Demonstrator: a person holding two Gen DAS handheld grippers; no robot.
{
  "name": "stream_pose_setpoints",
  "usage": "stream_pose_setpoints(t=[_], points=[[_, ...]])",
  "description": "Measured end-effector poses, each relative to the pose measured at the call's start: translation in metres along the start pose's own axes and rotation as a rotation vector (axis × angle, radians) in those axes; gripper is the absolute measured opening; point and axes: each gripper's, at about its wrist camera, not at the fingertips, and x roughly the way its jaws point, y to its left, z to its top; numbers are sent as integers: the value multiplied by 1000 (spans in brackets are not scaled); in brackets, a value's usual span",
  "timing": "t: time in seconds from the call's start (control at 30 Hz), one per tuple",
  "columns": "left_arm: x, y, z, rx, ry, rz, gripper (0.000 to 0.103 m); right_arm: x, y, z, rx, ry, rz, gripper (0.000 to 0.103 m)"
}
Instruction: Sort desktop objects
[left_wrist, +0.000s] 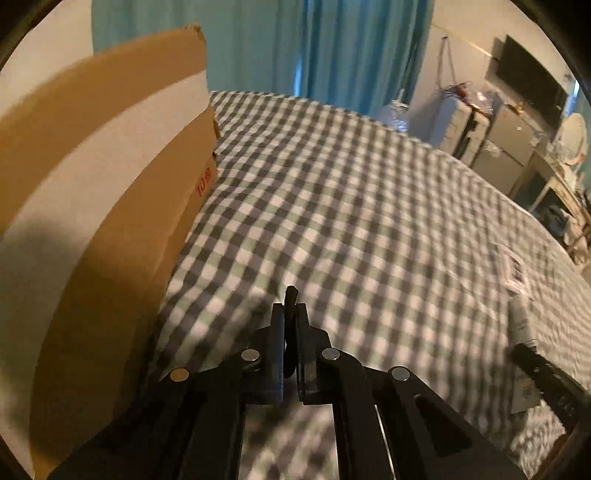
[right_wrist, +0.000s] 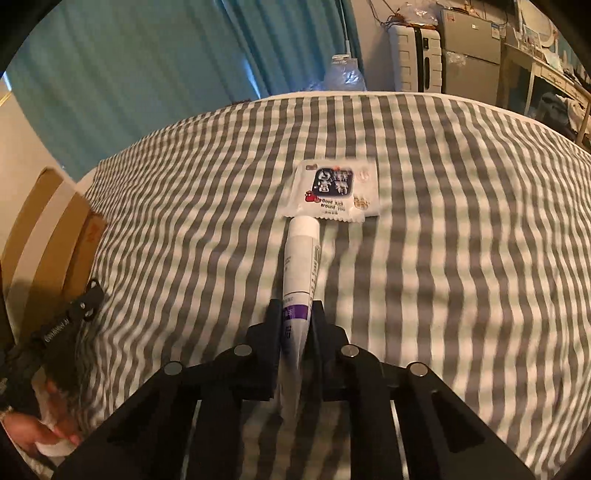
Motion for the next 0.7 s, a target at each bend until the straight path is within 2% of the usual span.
stream_pose_setpoints(t=[0.17, 0.43, 0.5, 0.7], points=[[-38, 0, -10, 21, 0, -29, 4, -24, 3, -15, 9, 11, 37, 14], [-99, -3, -31, 64, -15, -33, 4, -97, 2, -48, -5, -26, 82, 14], [-104, -10, -30, 84, -22, -28, 4, -110, 3, -55, -8, -33, 96, 14], [-142, -12, -42, 123, -49, -31, 4, -138, 25, -71, -43, -35, 97, 14]])
